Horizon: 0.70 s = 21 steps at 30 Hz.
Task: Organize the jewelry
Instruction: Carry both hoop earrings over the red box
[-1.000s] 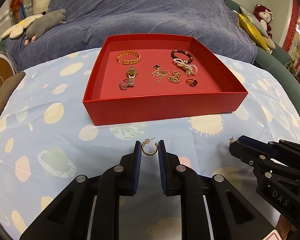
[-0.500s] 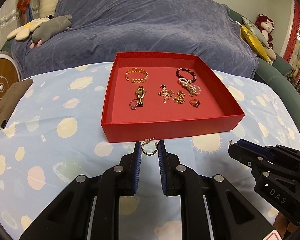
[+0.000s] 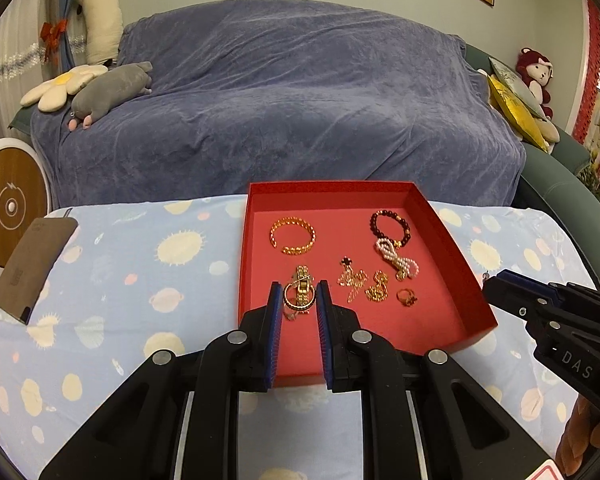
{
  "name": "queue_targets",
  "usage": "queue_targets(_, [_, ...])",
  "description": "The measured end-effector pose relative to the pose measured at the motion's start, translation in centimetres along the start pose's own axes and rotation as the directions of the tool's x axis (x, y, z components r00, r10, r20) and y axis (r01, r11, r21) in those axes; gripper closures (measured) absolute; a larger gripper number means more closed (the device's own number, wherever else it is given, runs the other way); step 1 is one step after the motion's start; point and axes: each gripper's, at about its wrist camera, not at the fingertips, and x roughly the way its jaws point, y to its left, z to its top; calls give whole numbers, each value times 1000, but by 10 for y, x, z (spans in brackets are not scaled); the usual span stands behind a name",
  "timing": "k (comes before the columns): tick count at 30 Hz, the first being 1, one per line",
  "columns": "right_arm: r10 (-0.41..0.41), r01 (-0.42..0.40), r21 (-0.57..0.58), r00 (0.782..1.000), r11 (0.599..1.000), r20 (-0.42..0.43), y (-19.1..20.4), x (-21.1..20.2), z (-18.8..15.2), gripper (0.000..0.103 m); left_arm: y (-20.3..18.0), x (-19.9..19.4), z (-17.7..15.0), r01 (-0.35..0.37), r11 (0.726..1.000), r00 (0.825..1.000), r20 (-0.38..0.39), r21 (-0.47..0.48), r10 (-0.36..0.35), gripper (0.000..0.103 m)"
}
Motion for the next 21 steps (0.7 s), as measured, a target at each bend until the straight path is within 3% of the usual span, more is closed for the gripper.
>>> queue_targets(21, [8, -7, 15, 998, 1000, -62, 2, 103, 55, 87, 0, 102, 48, -49, 999, 997, -67, -12, 48, 89])
